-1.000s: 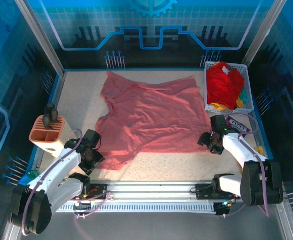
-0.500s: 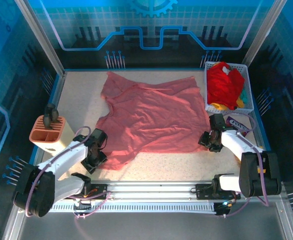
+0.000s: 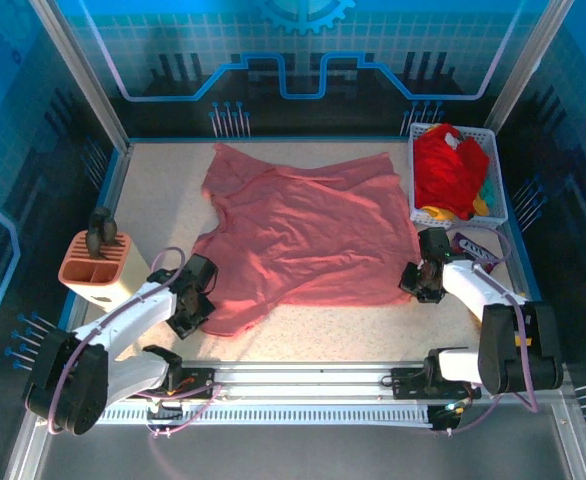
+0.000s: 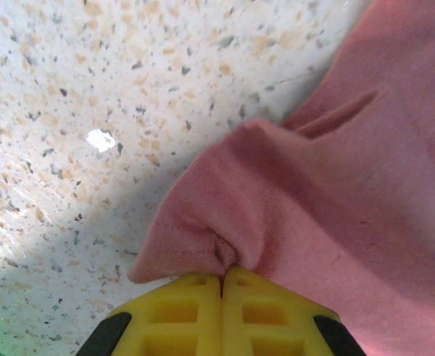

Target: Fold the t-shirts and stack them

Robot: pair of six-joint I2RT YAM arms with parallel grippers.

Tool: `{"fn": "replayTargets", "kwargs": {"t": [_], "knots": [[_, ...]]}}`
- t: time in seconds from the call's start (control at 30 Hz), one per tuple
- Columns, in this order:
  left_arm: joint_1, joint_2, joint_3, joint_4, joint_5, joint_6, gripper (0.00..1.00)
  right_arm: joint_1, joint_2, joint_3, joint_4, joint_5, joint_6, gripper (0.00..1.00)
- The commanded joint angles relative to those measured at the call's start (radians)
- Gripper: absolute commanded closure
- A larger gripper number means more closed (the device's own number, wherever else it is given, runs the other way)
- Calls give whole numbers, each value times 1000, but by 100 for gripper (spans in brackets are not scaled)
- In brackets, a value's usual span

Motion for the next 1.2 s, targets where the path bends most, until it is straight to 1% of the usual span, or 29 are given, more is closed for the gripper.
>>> {"fn": "replayTargets", "kwargs": {"t": [0.0, 0.07, 0.1, 0.17, 0.23, 0.33, 0.4, 0.6, 0.67, 0.73, 0.83, 0.93, 1.03, 1.17], "knots": [[-4, -53, 59, -14, -22, 70, 100, -15, -52, -9, 3, -35, -12, 100], [-4, -100, 106, -44, -18, 109, 100, -16, -87, 11, -2, -66, -27, 100], [-4, -134, 138, -45, -1, 153, 100, -15, -112, 28, -10, -85, -39, 100], [-4, -200, 205, -65, -17, 193, 100, -15, -175, 61, -25, -94, -51, 100], [-1, -238, 303, -73, -42, 265, 100, -15, -245, 111, -43, -91, -63, 100], [4, -191, 503, -142, -99, 367, 100, -14, -320, 210, -65, -94, -93, 100], [5, -142, 632, -174, -122, 430, 100, -14, -342, 298, -81, -79, -114, 100], [15, -43, 987, -185, -171, 586, 100, -14, -332, 558, -107, -69, -182, 100], [15, -11, 1109, -210, -172, 617, 100, -13, -340, 626, -110, -68, -192, 100], [14, 1, 1205, -215, -138, 647, 100, -12, -348, 693, -116, -69, -199, 100], [15, -1, 1300, -210, -129, 671, 100, -12, -357, 784, -132, -90, -222, 100], [15, -26, 1350, -185, -110, 712, 100, -12, -392, 828, -119, -118, -250, 100], [15, -81, 1366, -123, -58, 744, 100, -12, -440, 847, -95, -121, -267, 100], [15, -116, 1443, -106, 7, 780, 100, -11, -491, 866, -75, -124, -279, 100]]}}
